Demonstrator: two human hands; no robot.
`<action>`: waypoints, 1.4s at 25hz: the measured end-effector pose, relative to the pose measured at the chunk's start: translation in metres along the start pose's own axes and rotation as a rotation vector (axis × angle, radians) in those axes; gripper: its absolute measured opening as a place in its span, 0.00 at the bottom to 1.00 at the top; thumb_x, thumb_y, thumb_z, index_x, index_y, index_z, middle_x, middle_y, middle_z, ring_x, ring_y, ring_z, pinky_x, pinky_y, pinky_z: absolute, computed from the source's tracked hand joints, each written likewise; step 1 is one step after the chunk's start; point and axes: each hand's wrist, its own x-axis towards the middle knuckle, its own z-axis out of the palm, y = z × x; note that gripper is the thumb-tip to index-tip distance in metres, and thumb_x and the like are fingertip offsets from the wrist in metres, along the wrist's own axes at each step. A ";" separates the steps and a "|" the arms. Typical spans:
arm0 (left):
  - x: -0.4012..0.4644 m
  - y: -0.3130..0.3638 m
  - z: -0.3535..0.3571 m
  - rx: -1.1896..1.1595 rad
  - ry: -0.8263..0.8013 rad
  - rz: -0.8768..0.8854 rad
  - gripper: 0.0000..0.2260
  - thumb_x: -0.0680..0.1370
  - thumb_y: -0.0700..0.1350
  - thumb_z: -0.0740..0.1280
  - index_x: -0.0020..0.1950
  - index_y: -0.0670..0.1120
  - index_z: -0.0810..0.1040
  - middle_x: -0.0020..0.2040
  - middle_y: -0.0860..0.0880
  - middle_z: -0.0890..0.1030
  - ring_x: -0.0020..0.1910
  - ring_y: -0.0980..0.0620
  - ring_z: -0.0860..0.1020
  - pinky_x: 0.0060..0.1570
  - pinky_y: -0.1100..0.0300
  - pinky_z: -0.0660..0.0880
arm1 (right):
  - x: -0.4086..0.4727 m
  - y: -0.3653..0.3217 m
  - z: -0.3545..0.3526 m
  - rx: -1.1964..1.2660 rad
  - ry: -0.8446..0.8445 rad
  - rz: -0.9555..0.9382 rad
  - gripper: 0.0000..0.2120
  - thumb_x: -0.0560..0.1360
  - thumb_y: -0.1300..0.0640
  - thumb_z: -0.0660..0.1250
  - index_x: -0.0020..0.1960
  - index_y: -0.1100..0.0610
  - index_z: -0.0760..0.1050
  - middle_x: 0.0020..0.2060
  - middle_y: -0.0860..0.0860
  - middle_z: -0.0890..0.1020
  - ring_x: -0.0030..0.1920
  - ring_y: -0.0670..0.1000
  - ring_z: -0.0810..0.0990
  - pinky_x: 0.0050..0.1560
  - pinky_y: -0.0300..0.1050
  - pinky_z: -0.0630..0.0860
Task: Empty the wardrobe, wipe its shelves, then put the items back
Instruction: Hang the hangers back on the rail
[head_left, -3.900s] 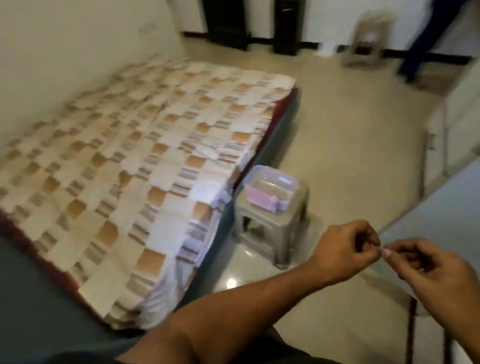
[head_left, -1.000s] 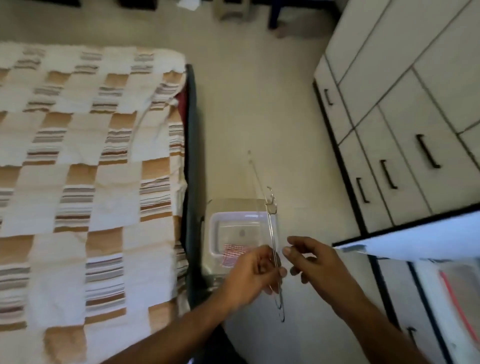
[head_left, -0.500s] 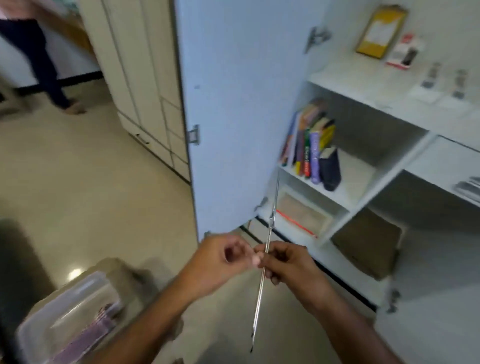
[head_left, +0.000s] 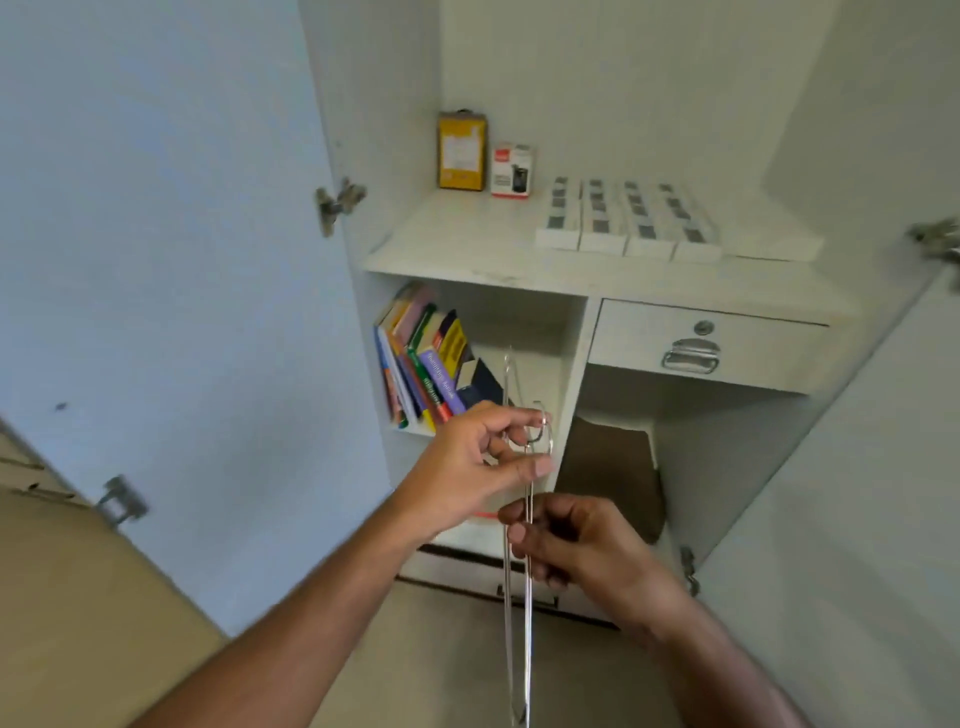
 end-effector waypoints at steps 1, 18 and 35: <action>0.012 0.002 -0.001 0.017 -0.040 0.042 0.21 0.71 0.49 0.77 0.63 0.50 0.82 0.52 0.47 0.77 0.43 0.48 0.78 0.47 0.59 0.80 | 0.002 -0.007 -0.002 0.004 0.026 -0.011 0.08 0.76 0.61 0.72 0.54 0.62 0.81 0.32 0.52 0.79 0.31 0.47 0.75 0.30 0.39 0.72; 0.122 0.003 0.012 -0.014 -0.023 0.469 0.07 0.77 0.43 0.73 0.46 0.39 0.86 0.37 0.49 0.82 0.36 0.51 0.80 0.36 0.57 0.76 | 0.045 -0.058 -0.031 -0.082 0.315 -0.049 0.08 0.75 0.47 0.72 0.51 0.49 0.83 0.43 0.51 0.85 0.45 0.49 0.83 0.48 0.44 0.80; 0.237 0.038 0.034 0.142 0.633 0.725 0.08 0.81 0.42 0.67 0.48 0.37 0.81 0.43 0.45 0.78 0.40 0.58 0.73 0.40 0.73 0.67 | 0.031 -0.068 -0.049 0.057 0.506 -0.108 0.17 0.72 0.49 0.67 0.50 0.62 0.82 0.43 0.59 0.86 0.44 0.58 0.86 0.43 0.49 0.82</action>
